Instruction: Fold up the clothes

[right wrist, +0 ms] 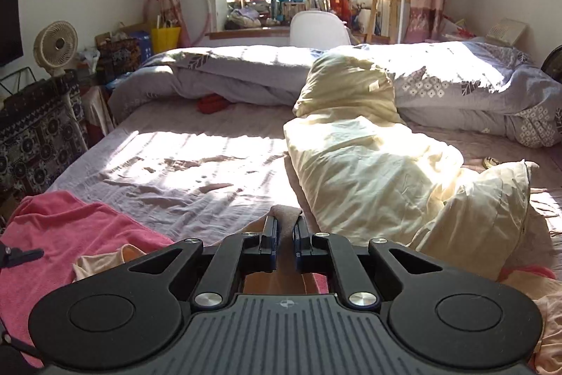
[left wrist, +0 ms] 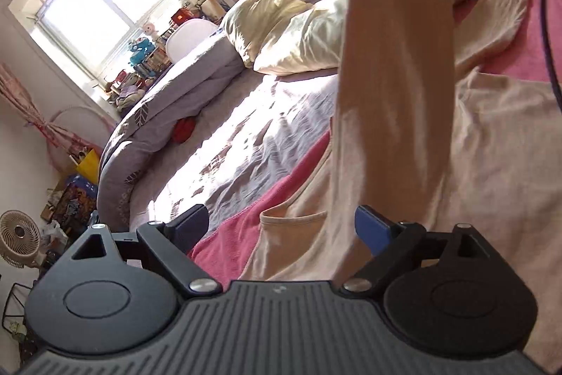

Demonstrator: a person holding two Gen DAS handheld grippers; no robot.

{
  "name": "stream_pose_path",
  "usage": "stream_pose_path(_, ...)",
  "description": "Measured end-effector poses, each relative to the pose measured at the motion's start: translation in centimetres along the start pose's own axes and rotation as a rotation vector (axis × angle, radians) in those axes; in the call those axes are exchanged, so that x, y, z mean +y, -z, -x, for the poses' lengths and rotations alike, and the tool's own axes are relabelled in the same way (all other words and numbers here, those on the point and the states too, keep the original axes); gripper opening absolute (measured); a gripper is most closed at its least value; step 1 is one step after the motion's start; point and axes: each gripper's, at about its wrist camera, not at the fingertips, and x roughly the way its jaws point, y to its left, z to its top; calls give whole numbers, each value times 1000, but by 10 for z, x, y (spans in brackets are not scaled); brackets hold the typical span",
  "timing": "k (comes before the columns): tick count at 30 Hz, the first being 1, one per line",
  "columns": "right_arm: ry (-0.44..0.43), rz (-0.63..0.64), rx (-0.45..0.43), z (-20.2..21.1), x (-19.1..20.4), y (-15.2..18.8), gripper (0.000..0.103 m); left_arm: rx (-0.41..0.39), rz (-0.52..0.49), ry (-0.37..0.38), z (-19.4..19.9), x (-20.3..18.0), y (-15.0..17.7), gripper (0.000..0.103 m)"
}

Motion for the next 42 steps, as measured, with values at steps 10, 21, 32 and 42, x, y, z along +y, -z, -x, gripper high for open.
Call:
stream_pose_path(10, -12, 32, -8, 13, 5, -15, 11, 409, 35, -351, -73, -48, 17, 93)
stream_pose_path(21, -43, 30, -34, 21, 20, -27, 11, 399, 33, -308, -60, -53, 21, 96)
stream_pose_path(32, 12, 66, 74, -10, 18, 4, 11, 639, 207, -490, -69, -21, 64, 96)
stream_pose_path(42, 120, 190, 465, -120, 6, 147, 16, 610, 234, -457, -59, -24, 72, 96)
